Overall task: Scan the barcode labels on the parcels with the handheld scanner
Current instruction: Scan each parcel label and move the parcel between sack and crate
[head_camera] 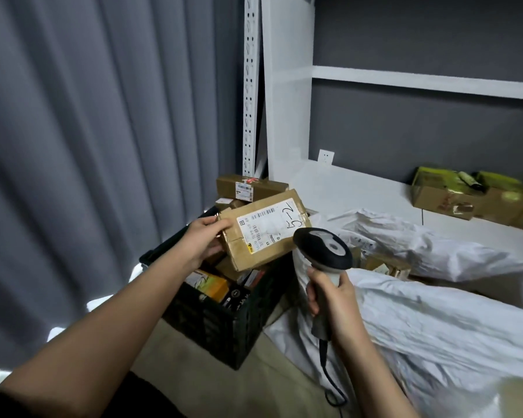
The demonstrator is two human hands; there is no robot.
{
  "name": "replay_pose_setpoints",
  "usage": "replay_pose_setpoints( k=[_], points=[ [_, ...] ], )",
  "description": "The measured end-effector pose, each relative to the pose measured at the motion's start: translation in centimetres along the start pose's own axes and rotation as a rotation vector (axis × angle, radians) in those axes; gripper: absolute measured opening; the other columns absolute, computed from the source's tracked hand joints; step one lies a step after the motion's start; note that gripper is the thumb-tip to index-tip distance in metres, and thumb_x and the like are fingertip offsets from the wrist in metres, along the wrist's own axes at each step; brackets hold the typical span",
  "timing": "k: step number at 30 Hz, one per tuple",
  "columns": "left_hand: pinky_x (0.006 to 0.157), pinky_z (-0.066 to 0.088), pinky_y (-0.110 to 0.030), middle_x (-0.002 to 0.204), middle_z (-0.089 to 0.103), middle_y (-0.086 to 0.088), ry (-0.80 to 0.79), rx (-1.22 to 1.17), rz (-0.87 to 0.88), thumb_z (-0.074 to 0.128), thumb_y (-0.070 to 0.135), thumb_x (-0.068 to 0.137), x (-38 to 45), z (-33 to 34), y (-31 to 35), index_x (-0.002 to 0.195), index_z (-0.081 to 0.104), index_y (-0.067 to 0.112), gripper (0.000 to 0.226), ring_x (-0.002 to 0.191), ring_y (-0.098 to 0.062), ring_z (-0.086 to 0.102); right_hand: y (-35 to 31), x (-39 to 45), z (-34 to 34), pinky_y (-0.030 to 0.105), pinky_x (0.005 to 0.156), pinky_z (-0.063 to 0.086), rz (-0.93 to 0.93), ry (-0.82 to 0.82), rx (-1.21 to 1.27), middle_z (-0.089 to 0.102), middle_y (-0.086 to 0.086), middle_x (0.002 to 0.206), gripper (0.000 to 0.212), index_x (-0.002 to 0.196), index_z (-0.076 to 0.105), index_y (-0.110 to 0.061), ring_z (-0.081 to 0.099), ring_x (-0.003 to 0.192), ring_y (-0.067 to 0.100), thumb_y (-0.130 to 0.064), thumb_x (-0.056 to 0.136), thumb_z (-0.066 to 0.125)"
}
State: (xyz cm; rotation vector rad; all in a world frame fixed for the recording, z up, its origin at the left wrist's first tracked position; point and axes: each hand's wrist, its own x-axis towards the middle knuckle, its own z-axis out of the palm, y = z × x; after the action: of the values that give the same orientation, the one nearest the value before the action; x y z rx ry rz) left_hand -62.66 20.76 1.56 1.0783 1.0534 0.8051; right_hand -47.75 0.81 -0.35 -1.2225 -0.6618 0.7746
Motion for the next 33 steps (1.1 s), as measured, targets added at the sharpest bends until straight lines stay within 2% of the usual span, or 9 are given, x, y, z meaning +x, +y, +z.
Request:
replay_pose_setpoints(
  k=[3,5,8,14,17,19,24,33],
  points=[
    [0.07,0.054,-0.026,0.111,0.067,-0.009,-0.021,-0.02,0.007,0.07,0.014,0.085,-0.2,-1.1,-0.2,0.132,0.048,0.008,0.052,0.089,-0.017,0.067,-0.1,-1.0,-0.2,0.028,0.042,0.028,-0.02,-0.072,-0.077,0.041,0.009,0.049,0.034,0.083,0.046,-0.008,0.032,0.039,0.02,-0.031,0.073,0.068],
    [0.071,0.057,-0.027,0.109,0.067,-0.009,0.003,-0.009,0.047,0.071,0.012,0.084,-0.4,-1.6,-0.4,0.13,0.048,0.009,0.051,0.088,-0.016,0.068,-0.3,-1.5,-0.2,0.03,0.045,0.028,-0.028,-0.117,-0.1,0.041,0.01,0.049,0.037,0.081,0.046,-0.007,0.032,0.041,0.021,-0.035,0.071,0.068],
    [0.08,0.056,-0.033,0.102,0.067,-0.004,0.066,0.033,0.108,0.075,0.011,0.08,-0.1,-2.3,-0.6,0.129,0.05,0.008,0.055,0.089,-0.019,0.068,-0.6,-2.0,0.0,0.028,0.044,0.028,-0.024,-0.145,-0.11,0.042,0.008,0.049,0.032,0.079,0.045,-0.006,0.032,0.04,0.02,-0.03,0.074,0.066],
    [0.088,0.055,-0.039,0.114,0.064,-0.008,0.131,0.083,0.132,0.079,0.016,0.076,0.6,-3.5,-0.5,0.126,0.052,0.013,0.057,0.096,-0.024,0.068,-0.8,-2.9,0.5,0.026,0.043,0.026,-0.033,-0.14,-0.202,0.042,0.007,0.05,0.027,0.08,0.047,-0.009,0.033,0.041,0.019,-0.03,0.077,0.063],
    [0.092,0.053,-0.042,0.114,0.064,-0.008,0.138,0.104,0.135,0.079,0.018,0.075,0.8,-3.6,-0.5,0.123,0.052,0.014,0.055,0.098,-0.024,0.067,-1.0,-3.2,0.6,0.022,0.04,0.026,-0.025,-0.15,-0.23,0.042,0.007,0.051,0.021,0.083,0.048,-0.008,0.032,0.041,0.017,-0.02,0.088,0.064],
    [0.093,0.053,-0.043,0.112,0.064,-0.007,0.136,0.12,0.134,0.079,0.019,0.075,0.9,-3.6,-0.5,0.121,0.053,0.016,0.053,0.099,-0.024,0.066,-1.1,-3.2,0.7,0.02,0.038,0.026,-0.02,-0.162,-0.248,0.042,0.005,0.05,0.016,0.084,0.047,-0.007,0.033,0.04,0.015,-0.013,0.091,0.06],
    [0.093,0.053,-0.045,0.113,0.065,-0.01,0.126,0.109,0.123,0.08,0.02,0.074,1.4,-4.0,-0.6,0.118,0.054,0.017,0.051,0.1,-0.025,0.066,-1.4,-3.2,1.1,0.022,0.04,0.028,-0.022,-0.176,-0.256,0.044,0.005,0.052,0.015,0.083,0.048,-0.009,0.035,0.039,0.013,-0.013,0.091,0.061],
    [0.089,0.055,-0.04,0.111,0.066,-0.013,0.125,0.058,0.115,0.077,0.015,0.078,1.6,-3.7,-0.3,0.127,0.051,0.011,0.056,0.094,-0.023,0.067,-1.6,-3.4,1.3,0.021,0.04,0.027,-0.001,-0.177,-0.235,0.043,0.006,0.052,0.017,0.081,0.047,-0.009,0.033,0.04,0.014,-0.012,0.092,0.059]
  ],
)
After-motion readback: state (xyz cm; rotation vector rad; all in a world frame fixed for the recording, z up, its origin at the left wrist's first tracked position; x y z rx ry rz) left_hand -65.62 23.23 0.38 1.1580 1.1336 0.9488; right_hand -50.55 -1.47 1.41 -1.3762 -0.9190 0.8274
